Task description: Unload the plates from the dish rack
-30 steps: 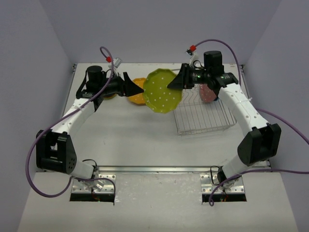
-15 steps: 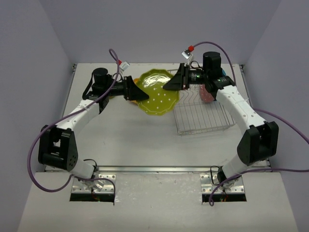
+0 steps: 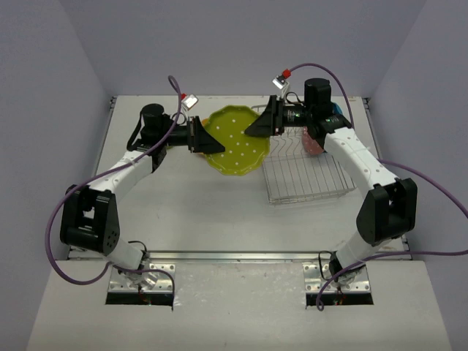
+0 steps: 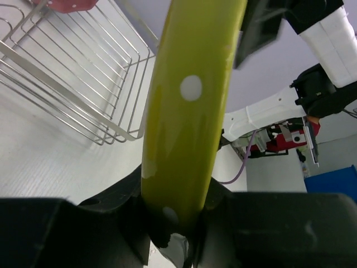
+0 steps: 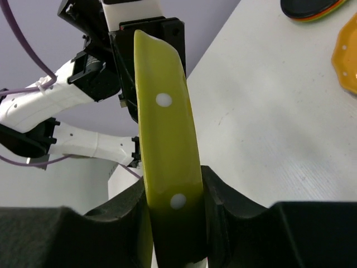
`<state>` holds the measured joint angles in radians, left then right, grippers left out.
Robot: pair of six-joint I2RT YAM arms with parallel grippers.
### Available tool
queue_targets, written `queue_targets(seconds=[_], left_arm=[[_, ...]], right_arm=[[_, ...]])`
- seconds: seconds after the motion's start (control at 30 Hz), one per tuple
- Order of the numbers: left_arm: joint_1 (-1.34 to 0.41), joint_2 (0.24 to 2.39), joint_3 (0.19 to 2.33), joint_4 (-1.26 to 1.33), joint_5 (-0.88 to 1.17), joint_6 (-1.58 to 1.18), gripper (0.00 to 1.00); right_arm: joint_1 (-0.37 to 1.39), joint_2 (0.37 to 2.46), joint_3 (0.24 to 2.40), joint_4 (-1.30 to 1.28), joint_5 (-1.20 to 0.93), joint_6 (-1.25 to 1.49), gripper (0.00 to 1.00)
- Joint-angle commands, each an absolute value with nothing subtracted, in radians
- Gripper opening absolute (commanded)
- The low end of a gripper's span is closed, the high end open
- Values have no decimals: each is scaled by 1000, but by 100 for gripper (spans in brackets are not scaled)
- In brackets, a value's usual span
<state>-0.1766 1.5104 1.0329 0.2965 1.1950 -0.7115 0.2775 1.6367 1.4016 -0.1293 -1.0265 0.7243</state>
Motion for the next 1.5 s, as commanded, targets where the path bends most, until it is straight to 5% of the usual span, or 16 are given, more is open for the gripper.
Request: queue_targets(seconds=[0.0, 0.07, 0.47, 1.13, 1.33, 1.47], left_arm=[[-68, 1531, 1048, 374, 1172, -713, 0], [-17, 1565, 1073, 356, 1146, -715, 0], [60, 1830, 1373, 6, 766, -463, 0], [-19, 2158, 1641, -127, 731, -398, 1], [-26, 2189, 1657, -149, 720, -393, 16], [-31, 2189, 1644, -158, 728, -389, 35]], right_arm=[[276, 1605, 1480, -230, -886, 665, 80], [276, 1603, 1502, -309, -749, 610, 99], [278, 1574, 1501, -466, -281, 410, 99], [276, 1638, 1522, -538, -305, 384, 99], [276, 1644, 1514, -534, -318, 390, 99], [277, 1655, 1521, -535, -327, 394, 99]])
